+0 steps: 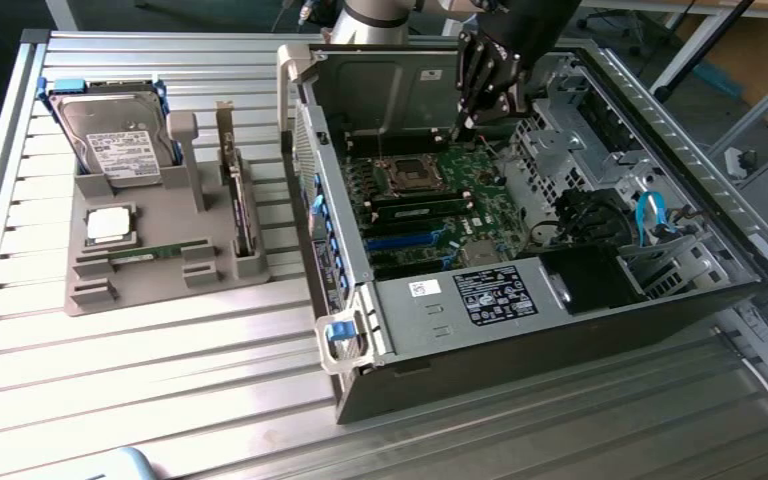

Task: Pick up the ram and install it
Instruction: 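Press down the ram until it locks into place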

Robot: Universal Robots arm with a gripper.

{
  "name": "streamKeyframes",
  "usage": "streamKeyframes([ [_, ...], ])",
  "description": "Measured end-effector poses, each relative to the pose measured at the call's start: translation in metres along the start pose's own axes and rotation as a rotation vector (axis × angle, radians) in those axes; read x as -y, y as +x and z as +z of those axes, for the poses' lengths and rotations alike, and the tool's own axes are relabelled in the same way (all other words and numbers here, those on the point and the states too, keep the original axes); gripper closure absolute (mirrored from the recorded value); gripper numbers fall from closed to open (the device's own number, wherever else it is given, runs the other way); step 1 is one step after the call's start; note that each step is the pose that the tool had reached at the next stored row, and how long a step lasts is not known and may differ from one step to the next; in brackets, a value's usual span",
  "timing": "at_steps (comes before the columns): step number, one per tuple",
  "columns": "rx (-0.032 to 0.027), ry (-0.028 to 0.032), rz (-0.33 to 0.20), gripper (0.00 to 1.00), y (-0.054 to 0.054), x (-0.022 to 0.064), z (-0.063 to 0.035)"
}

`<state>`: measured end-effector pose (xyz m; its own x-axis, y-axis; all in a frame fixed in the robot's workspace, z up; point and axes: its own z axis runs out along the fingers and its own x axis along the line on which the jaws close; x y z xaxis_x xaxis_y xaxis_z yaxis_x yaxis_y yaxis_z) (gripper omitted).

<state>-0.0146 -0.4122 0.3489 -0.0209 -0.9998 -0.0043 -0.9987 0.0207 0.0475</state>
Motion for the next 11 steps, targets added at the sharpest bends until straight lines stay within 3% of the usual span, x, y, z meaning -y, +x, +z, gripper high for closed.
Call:
streamKeyframes([
  [11, 0.0073, 0.0007, 0.152, 0.89, 0.0, 0.0, 0.0],
])
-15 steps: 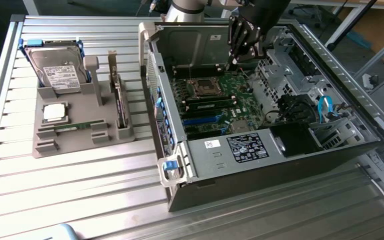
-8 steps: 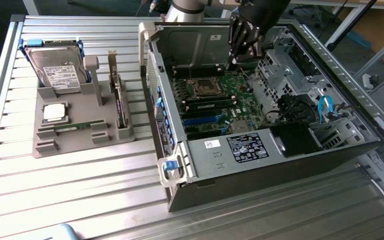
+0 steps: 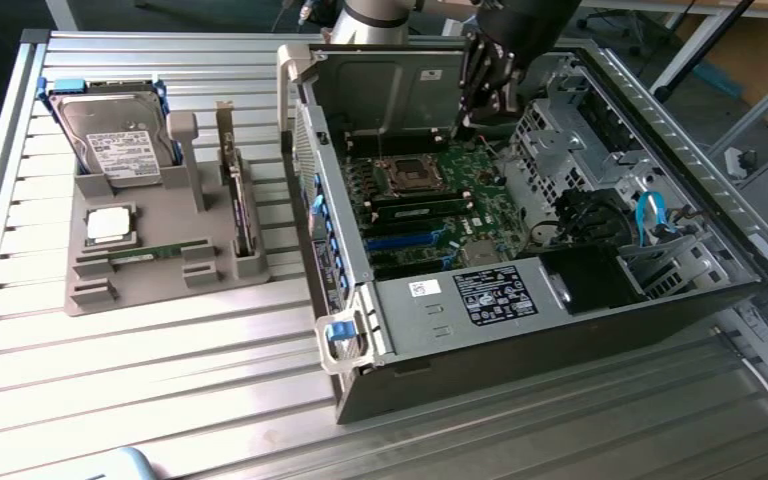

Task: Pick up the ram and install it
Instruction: 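Press down the ram until it locks into place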

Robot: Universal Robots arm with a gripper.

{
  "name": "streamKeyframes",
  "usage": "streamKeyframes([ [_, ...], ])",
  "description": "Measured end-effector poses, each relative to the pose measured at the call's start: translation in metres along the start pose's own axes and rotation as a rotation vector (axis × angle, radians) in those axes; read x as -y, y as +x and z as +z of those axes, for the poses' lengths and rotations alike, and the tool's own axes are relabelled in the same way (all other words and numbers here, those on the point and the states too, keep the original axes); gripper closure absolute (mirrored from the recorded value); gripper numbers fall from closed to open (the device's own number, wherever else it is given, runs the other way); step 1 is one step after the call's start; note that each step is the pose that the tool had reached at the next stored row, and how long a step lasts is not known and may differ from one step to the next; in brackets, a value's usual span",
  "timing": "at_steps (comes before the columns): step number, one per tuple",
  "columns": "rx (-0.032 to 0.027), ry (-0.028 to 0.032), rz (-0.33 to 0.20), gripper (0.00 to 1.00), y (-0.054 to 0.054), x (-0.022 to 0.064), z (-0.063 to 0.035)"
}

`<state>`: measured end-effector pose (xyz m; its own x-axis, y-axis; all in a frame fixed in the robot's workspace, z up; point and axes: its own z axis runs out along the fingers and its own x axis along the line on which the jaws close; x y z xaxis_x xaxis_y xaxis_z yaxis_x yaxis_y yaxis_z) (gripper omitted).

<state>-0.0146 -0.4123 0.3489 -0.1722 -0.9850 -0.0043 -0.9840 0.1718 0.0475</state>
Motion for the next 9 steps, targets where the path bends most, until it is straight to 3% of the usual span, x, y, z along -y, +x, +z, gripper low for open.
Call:
streamKeyframes([
  [9, 0.0066, 0.0005, 0.138, 0.89, 0.0, 0.0, 0.0],
])
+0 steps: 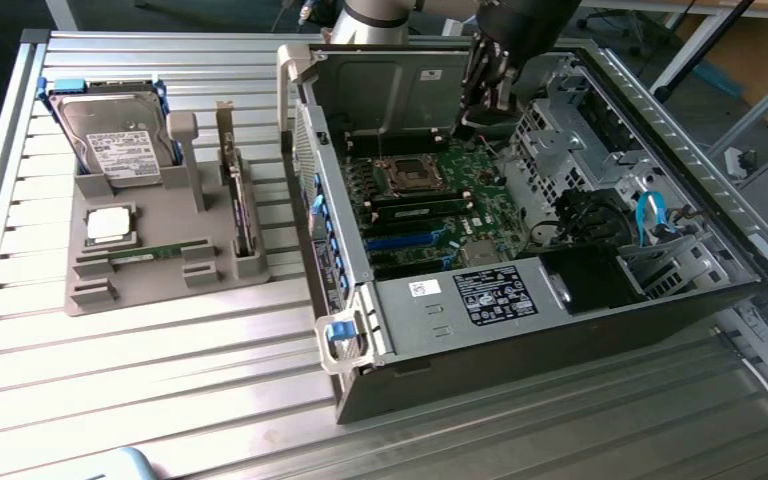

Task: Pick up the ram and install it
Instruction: 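Press down the ram until it locks into place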

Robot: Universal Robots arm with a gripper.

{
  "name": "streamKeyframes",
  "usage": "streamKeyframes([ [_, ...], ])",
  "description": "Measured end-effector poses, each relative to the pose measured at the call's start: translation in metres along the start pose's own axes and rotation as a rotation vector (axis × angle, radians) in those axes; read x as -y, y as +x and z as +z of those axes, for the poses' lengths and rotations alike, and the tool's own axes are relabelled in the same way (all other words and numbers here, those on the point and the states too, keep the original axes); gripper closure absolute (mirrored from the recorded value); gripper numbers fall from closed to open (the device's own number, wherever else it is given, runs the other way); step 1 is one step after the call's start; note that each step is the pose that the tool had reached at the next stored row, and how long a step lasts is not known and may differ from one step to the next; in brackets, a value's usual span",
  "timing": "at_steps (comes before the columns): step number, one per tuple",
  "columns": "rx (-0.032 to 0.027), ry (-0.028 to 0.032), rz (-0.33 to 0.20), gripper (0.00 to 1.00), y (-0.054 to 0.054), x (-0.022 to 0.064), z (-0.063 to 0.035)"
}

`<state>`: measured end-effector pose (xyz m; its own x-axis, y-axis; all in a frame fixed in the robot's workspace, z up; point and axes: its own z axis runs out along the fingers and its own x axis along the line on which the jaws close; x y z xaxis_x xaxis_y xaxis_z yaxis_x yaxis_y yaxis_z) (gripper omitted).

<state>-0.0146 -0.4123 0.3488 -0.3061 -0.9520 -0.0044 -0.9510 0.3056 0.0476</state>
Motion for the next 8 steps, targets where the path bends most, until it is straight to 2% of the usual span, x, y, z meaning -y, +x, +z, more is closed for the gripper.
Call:
streamKeyframes([
  [8, 0.0059, 0.0006, 0.122, 0.89, 0.0, 0.0, 0.0],
])
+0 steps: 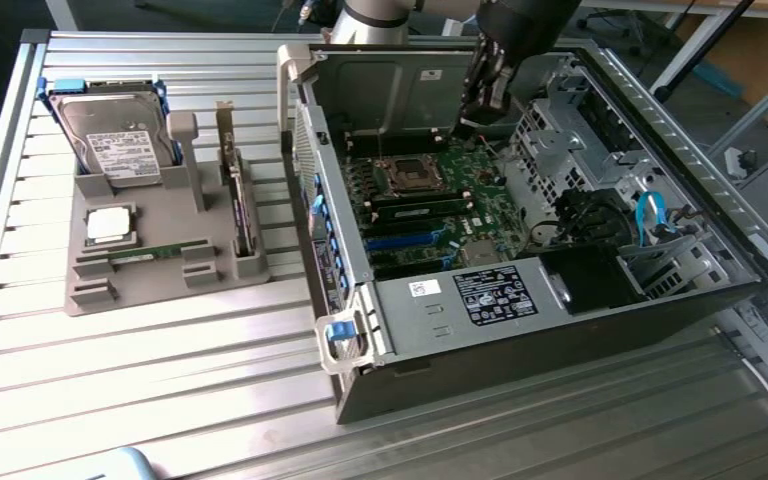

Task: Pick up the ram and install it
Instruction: 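Press down the ram until it locks into place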

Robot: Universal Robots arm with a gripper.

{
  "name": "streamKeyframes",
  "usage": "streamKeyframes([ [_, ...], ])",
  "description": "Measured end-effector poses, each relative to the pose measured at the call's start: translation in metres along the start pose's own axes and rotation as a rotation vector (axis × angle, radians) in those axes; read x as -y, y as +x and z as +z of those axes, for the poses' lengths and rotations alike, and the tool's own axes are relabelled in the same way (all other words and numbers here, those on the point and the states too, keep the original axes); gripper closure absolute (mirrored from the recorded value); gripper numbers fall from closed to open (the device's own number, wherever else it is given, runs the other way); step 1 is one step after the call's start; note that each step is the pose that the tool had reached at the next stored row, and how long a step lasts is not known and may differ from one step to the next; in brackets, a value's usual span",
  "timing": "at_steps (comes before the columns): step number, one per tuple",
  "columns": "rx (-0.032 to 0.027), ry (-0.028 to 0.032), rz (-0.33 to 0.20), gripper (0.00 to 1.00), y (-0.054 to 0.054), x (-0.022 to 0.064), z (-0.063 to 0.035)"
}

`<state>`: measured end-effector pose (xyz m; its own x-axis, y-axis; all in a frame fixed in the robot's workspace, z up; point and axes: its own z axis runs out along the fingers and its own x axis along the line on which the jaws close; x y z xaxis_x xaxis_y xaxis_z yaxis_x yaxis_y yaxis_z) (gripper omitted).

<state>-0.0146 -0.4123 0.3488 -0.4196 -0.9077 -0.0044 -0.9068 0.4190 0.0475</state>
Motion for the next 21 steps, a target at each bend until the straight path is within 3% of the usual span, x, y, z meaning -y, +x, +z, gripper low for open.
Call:
streamKeyframes([
  [16, 0.0117, 0.0011, 0.248, 0.89, 0.0, 0.0, 0.0],
  [21, 0.0166, 0.0015, 0.349, 0.89, 0.0, 0.0, 0.0],
])
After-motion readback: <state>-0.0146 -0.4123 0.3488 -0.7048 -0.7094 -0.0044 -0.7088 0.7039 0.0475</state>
